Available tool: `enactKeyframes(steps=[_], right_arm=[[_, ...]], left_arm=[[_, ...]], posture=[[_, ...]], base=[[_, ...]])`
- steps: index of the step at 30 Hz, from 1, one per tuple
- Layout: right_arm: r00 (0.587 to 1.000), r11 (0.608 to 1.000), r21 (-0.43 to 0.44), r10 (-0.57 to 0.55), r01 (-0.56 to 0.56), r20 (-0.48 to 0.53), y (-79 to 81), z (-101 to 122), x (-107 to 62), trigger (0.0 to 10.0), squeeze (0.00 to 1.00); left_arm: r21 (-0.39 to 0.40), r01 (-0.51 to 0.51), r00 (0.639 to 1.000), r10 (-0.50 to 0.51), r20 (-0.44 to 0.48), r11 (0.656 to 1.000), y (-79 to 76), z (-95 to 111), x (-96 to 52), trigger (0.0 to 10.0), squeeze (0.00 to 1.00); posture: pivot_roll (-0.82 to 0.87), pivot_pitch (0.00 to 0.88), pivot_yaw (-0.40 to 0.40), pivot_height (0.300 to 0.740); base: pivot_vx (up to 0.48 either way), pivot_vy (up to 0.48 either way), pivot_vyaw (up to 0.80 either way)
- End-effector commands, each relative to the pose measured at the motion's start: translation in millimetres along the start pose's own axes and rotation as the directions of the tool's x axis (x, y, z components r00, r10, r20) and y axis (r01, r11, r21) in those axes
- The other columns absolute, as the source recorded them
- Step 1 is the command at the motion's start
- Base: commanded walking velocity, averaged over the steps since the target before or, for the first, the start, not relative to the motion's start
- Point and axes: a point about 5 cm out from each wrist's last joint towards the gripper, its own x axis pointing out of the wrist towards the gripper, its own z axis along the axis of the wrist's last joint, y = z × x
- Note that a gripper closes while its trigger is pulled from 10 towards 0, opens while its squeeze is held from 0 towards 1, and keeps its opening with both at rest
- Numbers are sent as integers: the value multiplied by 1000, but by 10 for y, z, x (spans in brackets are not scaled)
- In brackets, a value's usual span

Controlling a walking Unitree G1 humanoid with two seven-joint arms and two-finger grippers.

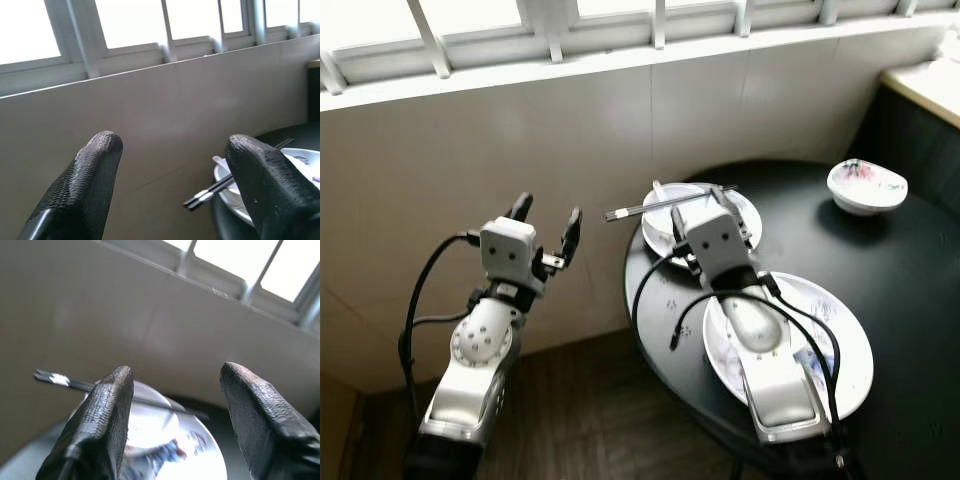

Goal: Kitchen organization

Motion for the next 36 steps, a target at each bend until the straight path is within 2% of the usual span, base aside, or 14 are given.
enactKeyframes(steps=[1,4,8,10,13,18,23,24,25,32,36], right_arm=[[994,1000,-12,-26,25,-107,-47,-125,1,10000,0],[974,999,-11,-45,43,-223,-76,-250,-26,10000,0],[960,999,40,-15,27,-280,-64,-301,-35,10000,0],[932,997,52,79,-65,-354,38,-432,-81,10000,0],[916,992,81,124,-100,-381,86,-476,-112,10000,0],[907,995,-4,93,-104,-412,-8,-465,-105,10000,0],[879,992,-12,105,-125,-465,-15,-499,-121,10000,0],[862,992,-13,101,-123,-496,-12,-546,-143,10000,0],[846,992,7,114,-129,-520,2,-601,-167,10000,0],[831,987,80,158,-136,-534,56,-642,-198,10000,0],[824,988,78,153,-133,-545,6,-669,-192,10000,0]], left_arm=[[5,21,1000,-21,0,1000,-47,8,11,10000,0],[7,25,1000,-25,-1,1000,-47,5,12,10000,0],[7,28,1000,-28,-4,1000,-47,0,13,10000,0],[7,36,999,-36,-9,999,-66,-15,18,10000,0],[9,41,999,-41,-12,999,-80,-22,22,10000,0],[5,41,999,-40,-15,999,-73,-33,26,10000,0],[2,48,999,-48,-18,999,-104,-44,34,10000,0],[1,49,999,-49,-17,999,-111,-46,43,10000,0],[0,50,999,-50,-18,999,-118,-49,51,10000,0],[1,50,999,-50,-20,999,-120,-59,51,10000,0],[1,46,999,-46,-20,999,-118,-66,49,10000,0]], posture=[[-171,0,14,740],[-172,0,16,740],[-178,0,18,740],[-176,0,19,740],[-176,0,19,740],[-180,0,21,740],[-188,0,23,740],[-192,0,22,740],[-191,0,21,740],[-188,0,19,740],[-190,0,15,740]], base=[[0,0,0],[0,0,0],[0,0,0],[0,0,0],[0,0,0],[0,0,0],[0,0,0],[0,0,0],[0,0,0],[0,0,0],[0,0,0]])
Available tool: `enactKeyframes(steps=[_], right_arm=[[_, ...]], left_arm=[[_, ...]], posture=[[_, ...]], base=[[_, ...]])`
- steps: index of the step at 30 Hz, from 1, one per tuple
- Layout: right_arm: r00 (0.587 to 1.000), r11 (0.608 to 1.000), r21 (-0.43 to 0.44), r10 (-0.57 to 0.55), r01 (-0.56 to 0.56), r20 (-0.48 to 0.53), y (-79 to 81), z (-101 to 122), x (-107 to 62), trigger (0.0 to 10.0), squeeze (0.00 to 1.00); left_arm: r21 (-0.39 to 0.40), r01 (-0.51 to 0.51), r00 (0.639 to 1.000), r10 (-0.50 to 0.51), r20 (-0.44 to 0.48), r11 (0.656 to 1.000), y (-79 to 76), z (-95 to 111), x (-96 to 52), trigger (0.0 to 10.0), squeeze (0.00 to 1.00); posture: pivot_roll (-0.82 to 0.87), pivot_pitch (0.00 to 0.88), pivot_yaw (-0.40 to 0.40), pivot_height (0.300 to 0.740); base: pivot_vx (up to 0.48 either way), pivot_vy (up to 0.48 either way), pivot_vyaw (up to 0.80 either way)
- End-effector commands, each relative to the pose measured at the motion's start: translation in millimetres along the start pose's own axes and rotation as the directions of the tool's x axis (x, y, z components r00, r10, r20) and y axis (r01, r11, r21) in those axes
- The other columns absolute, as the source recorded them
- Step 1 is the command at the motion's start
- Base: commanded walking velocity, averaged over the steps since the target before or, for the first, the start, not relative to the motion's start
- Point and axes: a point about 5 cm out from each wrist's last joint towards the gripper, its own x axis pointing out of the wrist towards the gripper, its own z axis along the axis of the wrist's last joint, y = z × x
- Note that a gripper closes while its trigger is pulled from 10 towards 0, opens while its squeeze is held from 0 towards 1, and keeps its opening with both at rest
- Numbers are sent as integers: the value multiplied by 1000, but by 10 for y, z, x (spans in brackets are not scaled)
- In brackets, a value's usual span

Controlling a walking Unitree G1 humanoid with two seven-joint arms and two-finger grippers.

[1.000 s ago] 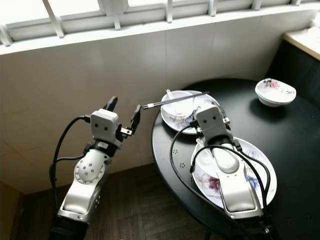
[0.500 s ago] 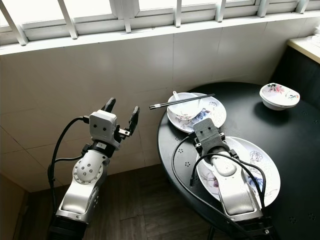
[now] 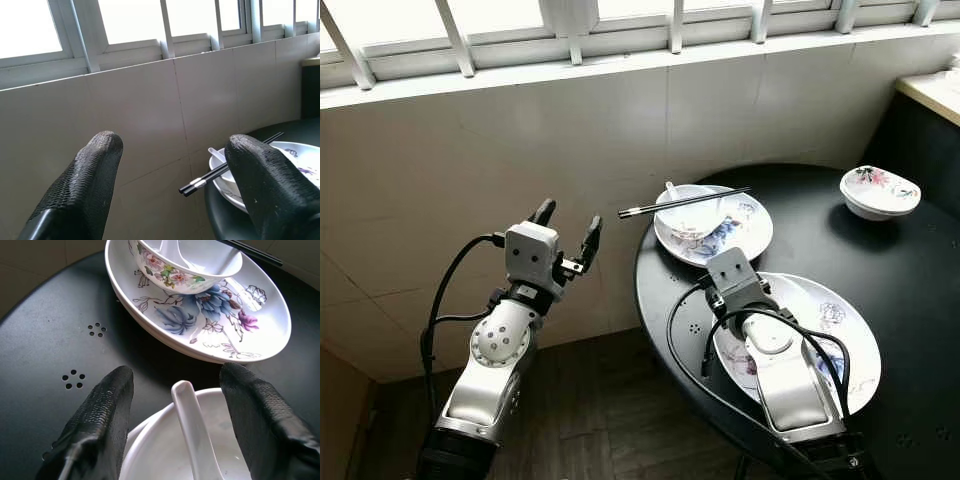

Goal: Kitchen organization

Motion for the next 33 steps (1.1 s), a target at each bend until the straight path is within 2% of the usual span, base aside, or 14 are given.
enactKeyframes(steps=[1,7,10,12,16,20,21,22,23,24,26,27,28,33], right_arm=[[1000,1000,14,-3,3,-27,-66,-44,14,10000,0],[998,999,29,-45,46,-47,-209,-88,18,9569,0],[995,993,72,-87,90,-41,-286,-69,14,8118,0],[995,990,108,-88,92,-43,-286,-68,21,7843,0],[996,969,235,-60,74,-64,-239,-105,43,8000,0],[995,956,281,-60,82,-85,-253,-161,60,8078,0],[994,956,282,-62,83,-86,-259,-166,61,6353,0],[994,956,280,-63,85,-86,-263,-167,62,6353,0],[994,955,282,-66,88,-86,-270,-171,64,4627,0],[994,955,284,-68,90,-86,-275,-174,65,4627,0],[993,951,292,-77,100,-88,-290,-180,68,1490,0],[993,950,293,-80,102,-87,-294,-180,70,1490,0],[993,950,296,-81,103,-84,-296,-177,71,0,0],[993,951,286,-102,114,-55,-315,-130,64,0,0]], left_arm=[[8,5,1000,-5,12,1000,-17,17,22,10000,0],[8,3,1000,-4,11,1000,-22,11,28,10000,0],[11,3,1000,-3,7,1000,-22,3,26,10000,0],[14,5,1000,-5,4,1000,-24,-4,23,10000,0],[23,9,1000,-9,0,1000,-26,-11,29,10000,0],[30,10,1000,-9,-5,999,-19,-18,35,10000,0],[31,9,1000,-9,-6,999,-17,-19,35,10000,0],[32,9,1000,-9,-6,999,-16,-19,35,10000,0],[33,9,1000,-9,-6,999,-15,-20,35,10000,0],[34,9,1000,-9,-7,999,-15,-21,35,10000,0],[37,8,1000,-7,-8,999,-14,-23,36,10000,0],[38,7,1000,-7,-8,999,-13,-23,36,10000,0],[39,6,1000,-6,-8,999,-12,-25,37,10000,0],[42,4,1000,-4,-9,999,-8,-28,39,10000,0]], posture=[[-190,0,15,740],[-192,0,14,740],[-194,0,14,740],[-195,0,15,740],[-191,0,16,740],[-191,0,17,740],[-192,0,17,740],[-192,0,17,740],[-192,0,17,740],[-192,0,17,740],[-191,0,17,740],[-191,0,17,740],[-190,0,16,740],[-190,0,16,740]], base=[[0,0,0],[0,0,0],[0,0,0],[0,0,0],[0,0,0],[0,0,0],[0,0,0],[0,0,0],[0,0,0],[0,0,0],[0,0,0],[0,0,0],[0,0,0],[0,0,0]])
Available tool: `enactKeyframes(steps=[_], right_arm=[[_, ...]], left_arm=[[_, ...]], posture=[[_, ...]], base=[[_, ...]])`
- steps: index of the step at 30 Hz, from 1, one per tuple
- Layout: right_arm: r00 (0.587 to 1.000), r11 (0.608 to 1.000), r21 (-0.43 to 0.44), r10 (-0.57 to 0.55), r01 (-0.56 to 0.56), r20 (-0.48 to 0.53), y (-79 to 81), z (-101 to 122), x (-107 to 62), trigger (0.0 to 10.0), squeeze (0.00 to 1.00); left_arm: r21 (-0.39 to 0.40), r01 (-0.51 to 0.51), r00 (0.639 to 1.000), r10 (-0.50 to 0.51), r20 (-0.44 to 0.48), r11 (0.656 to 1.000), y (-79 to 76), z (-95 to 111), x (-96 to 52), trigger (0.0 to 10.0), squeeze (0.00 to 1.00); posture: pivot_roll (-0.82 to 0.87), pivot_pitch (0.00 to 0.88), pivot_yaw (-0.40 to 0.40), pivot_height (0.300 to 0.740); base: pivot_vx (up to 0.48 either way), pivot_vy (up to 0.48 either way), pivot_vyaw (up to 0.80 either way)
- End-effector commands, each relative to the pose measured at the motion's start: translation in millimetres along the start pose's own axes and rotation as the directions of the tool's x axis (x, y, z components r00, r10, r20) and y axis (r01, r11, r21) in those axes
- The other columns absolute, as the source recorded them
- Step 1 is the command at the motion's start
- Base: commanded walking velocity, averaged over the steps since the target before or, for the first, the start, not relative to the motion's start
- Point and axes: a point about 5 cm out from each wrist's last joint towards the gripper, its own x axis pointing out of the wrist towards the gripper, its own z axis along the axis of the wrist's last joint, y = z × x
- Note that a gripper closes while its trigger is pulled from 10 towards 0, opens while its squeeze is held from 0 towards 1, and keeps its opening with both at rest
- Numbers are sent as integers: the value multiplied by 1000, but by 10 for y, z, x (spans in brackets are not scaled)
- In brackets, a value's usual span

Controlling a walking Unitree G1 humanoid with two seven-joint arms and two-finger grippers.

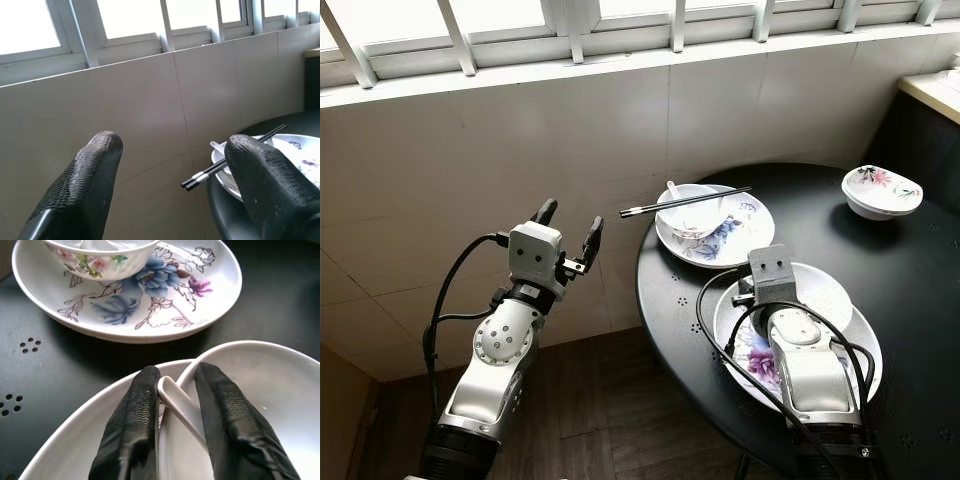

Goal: Kitchen organization

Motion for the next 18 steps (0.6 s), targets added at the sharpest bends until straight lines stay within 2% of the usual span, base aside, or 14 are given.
enactKeyframes(steps=[1,5,7,11,12,18], right_arm=[[1000,1000,13,2,-2,5,3,7,0,0,0],[999,1000,-24,-9,10,31,0,50,-5,0,0],[995,994,-102,-30,40,96,4,163,-26,0,0],[991,988,-148,-30,49,133,27,225,-42,0,0],[987,982,-182,-20,49,157,57,276,-58,0,0],[985,980,-198,32,3,171,170,285,-72,0,0]], left_arm=[[13,6,1000,-6,10,1000,-9,23,23,10000,0],[13,5,1000,-5,10,1000,-9,21,23,10000,0],[15,4,1000,-5,9,1000,-8,20,25,10000,0],[17,5,1000,-5,5,1000,-12,9,26,10000,0],[17,6,1000,-6,4,1000,-15,8,26,10000,0],[22,9,1000,-9,-3,1000,-25,-4,23,10000,0]], posture=[[-190,0,16,740],[-190,0,16,740],[-192,0,19,740],[-192,0,19,740],[-193,0,19,740],[-190,0,17,740]], base=[[0,0,0],[0,0,0],[0,0,0],[0,0,0],[0,0,0],[0,0,0]])
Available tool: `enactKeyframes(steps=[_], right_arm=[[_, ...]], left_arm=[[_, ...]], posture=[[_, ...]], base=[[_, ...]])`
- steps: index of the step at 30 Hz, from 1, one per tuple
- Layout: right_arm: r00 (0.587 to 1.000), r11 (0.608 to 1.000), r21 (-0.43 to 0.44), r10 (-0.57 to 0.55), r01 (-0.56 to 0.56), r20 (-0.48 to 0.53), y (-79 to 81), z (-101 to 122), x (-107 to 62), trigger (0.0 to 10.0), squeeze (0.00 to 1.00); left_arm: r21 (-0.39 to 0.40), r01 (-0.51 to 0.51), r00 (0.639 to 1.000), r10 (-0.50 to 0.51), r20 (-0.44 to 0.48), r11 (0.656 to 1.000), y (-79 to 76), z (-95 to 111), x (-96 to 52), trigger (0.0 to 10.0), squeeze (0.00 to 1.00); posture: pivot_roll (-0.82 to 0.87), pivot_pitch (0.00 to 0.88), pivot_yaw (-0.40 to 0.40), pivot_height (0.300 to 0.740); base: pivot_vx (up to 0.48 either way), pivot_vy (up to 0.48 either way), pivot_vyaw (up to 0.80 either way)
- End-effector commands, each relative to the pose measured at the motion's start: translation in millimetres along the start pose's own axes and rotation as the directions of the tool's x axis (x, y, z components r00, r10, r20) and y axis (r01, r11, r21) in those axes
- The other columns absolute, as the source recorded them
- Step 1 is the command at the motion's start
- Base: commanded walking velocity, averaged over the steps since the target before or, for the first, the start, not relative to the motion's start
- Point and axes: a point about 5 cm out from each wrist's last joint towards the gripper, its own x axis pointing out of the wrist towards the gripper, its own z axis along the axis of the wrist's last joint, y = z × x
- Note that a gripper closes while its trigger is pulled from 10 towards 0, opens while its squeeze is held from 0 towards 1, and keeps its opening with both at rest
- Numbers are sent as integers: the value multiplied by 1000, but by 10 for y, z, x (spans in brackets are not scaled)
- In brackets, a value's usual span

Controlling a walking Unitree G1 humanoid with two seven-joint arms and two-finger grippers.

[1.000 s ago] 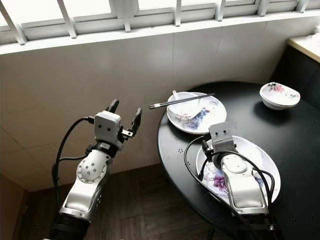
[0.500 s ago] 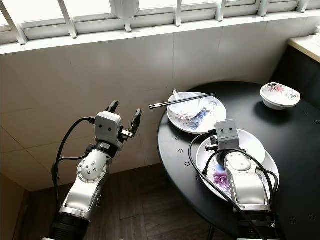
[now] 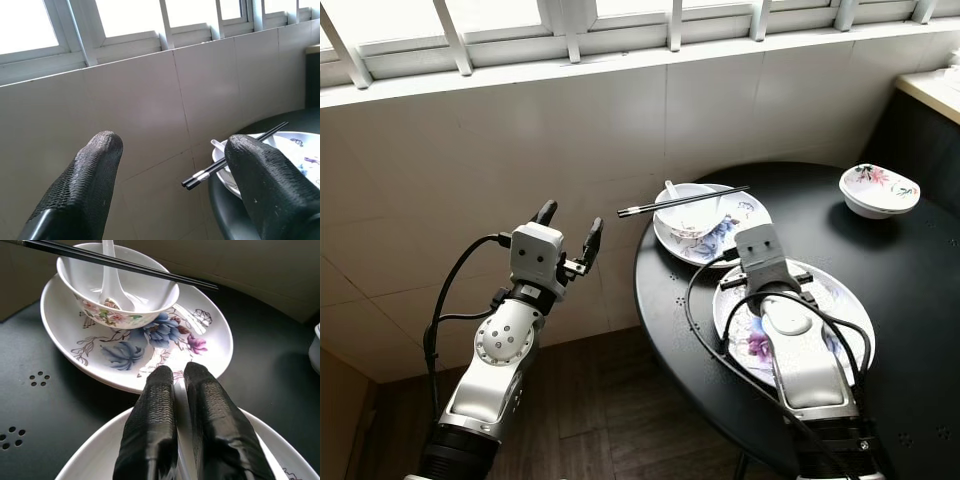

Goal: Kitchen organization

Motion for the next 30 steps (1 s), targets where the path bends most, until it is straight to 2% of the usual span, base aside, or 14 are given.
enactKeyframes(steps=[1,5,9,10,12,13,14,15,17,24,27,30], right_arm=[[999,1000,-9,22,-22,27,52,44,-22,0,0],[995,995,-42,89,-87,37,168,43,-43,0,0],[995,994,-53,101,-101,8,199,-3,-40,157,0],[994,992,-64,104,-105,-10,207,-28,-37,3373,0],[994,992,-64,104,-105,-10,207,-28,-37,3373,0],[991,991,-52,123,-126,-55,231,-87,-28,10000,0],[991,991,-52,123,-126,-55,231,-87,-28,10000,0],[986,988,-17,151,-152,-70,258,-117,-37,10000,1000],[978,981,31,192,-190,-78,302,-142,-59,10000,1000],[978,979,48,199,-196,-68,302,-131,-65,10000,1000],[976,971,94,219,-218,-8,278,-44,-70,10000,1000],[973,968,97,228,-230,33,238,23,-71,10000,1000]], left_arm=[[10,9,1000,-9,-2,1000,-21,0,19,10000,0],[15,9,1000,-9,-8,1000,-25,-15,14,10000,0],[17,9,1000,-8,-10,1000,-26,-19,12,10000,0],[17,9,1000,-8,-11,1000,-26,-20,12,10000,0],[17,9,1000,-8,-11,1000,-26,-20,12,10000,0],[18,10,1000,-9,-12,1000,-28,-23,12,10000,0],[18,10,1000,-9,-12,1000,-28,-23,12,10000,0],[18,11,1000,-11,-13,1000,-30,-26,13,10000,0],[19,12,1000,-12,-15,1000,-33,-29,14,10000,0],[21,12,1000,-12,-15,1000,-34,-30,13,10000,0],[22,11,1000,-11,-16,1000,-35,-31,14,10000,0],[22,11,1000,-11,-16,1000,-35,-32,14,10000,0]], posture=[[-190,0,17,740],[-190,0,15,740],[-189,0,15,740],[-189,0,15,740],[-189,0,15,740],[-192,0,15,740],[-192,0,15,740],[-192,0,15,740],[-191,0,15,740],[-190,0,15,740],[-190,0,15,740],[-190,0,15,740]], base=[[0,0,0],[0,0,0],[0,0,0],[0,0,0],[0,0,0],[0,0,0],[0,0,0],[0,0,0],[0,0,0],[0,0,0],[0,0,0],[0,0,0]])
